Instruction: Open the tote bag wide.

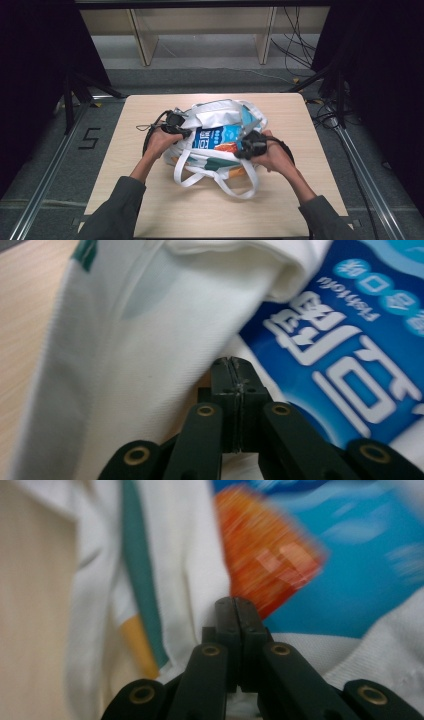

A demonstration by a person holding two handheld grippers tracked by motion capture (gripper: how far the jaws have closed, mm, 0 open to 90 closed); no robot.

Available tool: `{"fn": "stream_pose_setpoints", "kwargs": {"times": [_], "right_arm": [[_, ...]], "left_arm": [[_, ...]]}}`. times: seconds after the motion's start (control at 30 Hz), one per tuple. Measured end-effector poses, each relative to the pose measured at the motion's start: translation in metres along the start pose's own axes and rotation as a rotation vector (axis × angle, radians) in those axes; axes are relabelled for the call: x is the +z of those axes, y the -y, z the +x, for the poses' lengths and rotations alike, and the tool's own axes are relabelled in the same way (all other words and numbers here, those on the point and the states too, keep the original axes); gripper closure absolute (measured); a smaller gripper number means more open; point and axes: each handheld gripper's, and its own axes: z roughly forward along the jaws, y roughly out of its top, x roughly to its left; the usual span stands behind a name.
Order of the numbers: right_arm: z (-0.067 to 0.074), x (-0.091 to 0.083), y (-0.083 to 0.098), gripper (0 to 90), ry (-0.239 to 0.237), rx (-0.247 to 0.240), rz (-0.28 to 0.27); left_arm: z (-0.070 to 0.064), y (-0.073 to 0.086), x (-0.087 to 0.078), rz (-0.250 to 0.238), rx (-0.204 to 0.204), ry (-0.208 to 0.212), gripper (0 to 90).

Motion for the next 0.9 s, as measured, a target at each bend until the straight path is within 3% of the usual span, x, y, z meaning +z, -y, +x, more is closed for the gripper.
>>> {"fn": "stream_pose_setpoints", "kwargs": {"times": [0.03, 0.13, 0.23, 0.27, 0.3, 0.33, 0.37, 0.4, 0.47, 0.5, 0.53, 0.57, 0.6, 0.63, 0.67, 0.7, 0.73, 0.77, 0.83, 0.87, 0.9], "right_arm": [[0.006, 0.005, 0.007, 90.0, -0.028, 0.003, 0.013], [0.011, 0.009, 0.017, 90.0, -0.002, -0.005, -0.018], [0.012, 0.006, 0.016, 90.0, 0.012, 0.035, -0.062], [0.008, -0.006, 0.013, 90.0, 0.035, 0.044, -0.162], [0.003, -0.015, 0.012, 90.0, 0.062, 0.044, -0.226], [0.003, -0.015, 0.012, 90.0, 0.062, 0.044, -0.226], [-0.008, -0.032, 0.007, 90.0, 0.15, 0.034, -0.313], [-0.014, -0.038, 0.004, 90.0, 0.215, 0.039, -0.342], [-0.029, -0.043, 0.002, 90.0, 0.33, 0.049, -0.349], [-0.037, -0.04, 0.003, 90.0, 0.315, 0.085, -0.354], [-0.037, -0.04, 0.003, 90.0, 0.315, 0.085, -0.354], [-0.049, -0.028, 0.006, 90.0, 0.329, 0.1, -0.3], [-0.049, -0.028, 0.006, 90.0, 0.329, 0.1, -0.3], [-0.058, -0.011, 0.014, 90.0, 0.321, 0.147, -0.234], [-0.058, -0.011, 0.014, 90.0, 0.321, 0.147, -0.234], [-0.065, 0.006, 0.025, 90.0, 0.312, 0.193, -0.212], [-0.065, 0.012, 0.031, 90.0, 0.289, 0.221, -0.186], [-0.066, 0.019, 0.036, 90.0, 0.31, 0.209, -0.157], [-0.065, 0.024, 0.041, 90.0, 0.299, 0.227, -0.132], [-0.066, 0.026, 0.045, 90.0, 0.294, 0.236, -0.163], [-0.064, 0.021, 0.044, 90.0, 0.274, 0.266, -0.148]], "left_arm": [[0.0, 0.0, 0.0, 0.0, 0.0, 0.0, 89.5], [0.002, -0.002, 0.0, 0.005, 0.02, -0.03, 89.5], [0.001, -0.002, -0.003, -0.01, 0.012, -0.032, 87.9], [0.001, -0.002, -0.007, -0.018, 0.011, -0.022, 87.5], [0.002, -0.002, -0.016, -0.066, -0.005, -0.001, 87.3], [0.002, -0.002, -0.016, -0.066, -0.005, -0.001, 87.1], [0.003, -0.002, -0.02, -0.095, -0.021, 0.009, 87.0], [0.005, -0.003, -0.025, -0.121, -0.025, 0.01, 86.9], [0.014, -0.005, -0.039, -0.181, -0.056, -0.016, 86.1], [0.014, -0.005, -0.039, -0.181, -0.056, -0.016, 86.2], [0.018, -0.004, -0.041, -0.192, -0.073, -0.021, 86.2], [0.027, 0.001, -0.04, -0.15, -0.06, -0.074, 86.9], [0.027, 0.001, -0.04, -0.15, -0.06, -0.074, 87.2], [0.034, 0.01, -0.032, -0.099, -0.046, -0.101, 87.7], [0.034, 0.01, -0.032, -0.099, -0.046, -0.101, 88.6], [0.036, 0.015, -0.027, -0.091, -0.059, -0.106, 89.3], [0.038, 0.02, -0.023, -0.081, -0.067, -0.108, 89.4], [0.042, 0.027, -0.018, -0.083, -0.085, -0.1, 89.5], [0.044, 0.028, -0.018, -0.088, -0.091, -0.095, 89.5], [0.044, 0.027, -0.018, -0.085, -0.091, -0.097, 89.6], [0.041, 0.025, -0.018, -0.076, -0.084, -0.109, 89.5]]}}
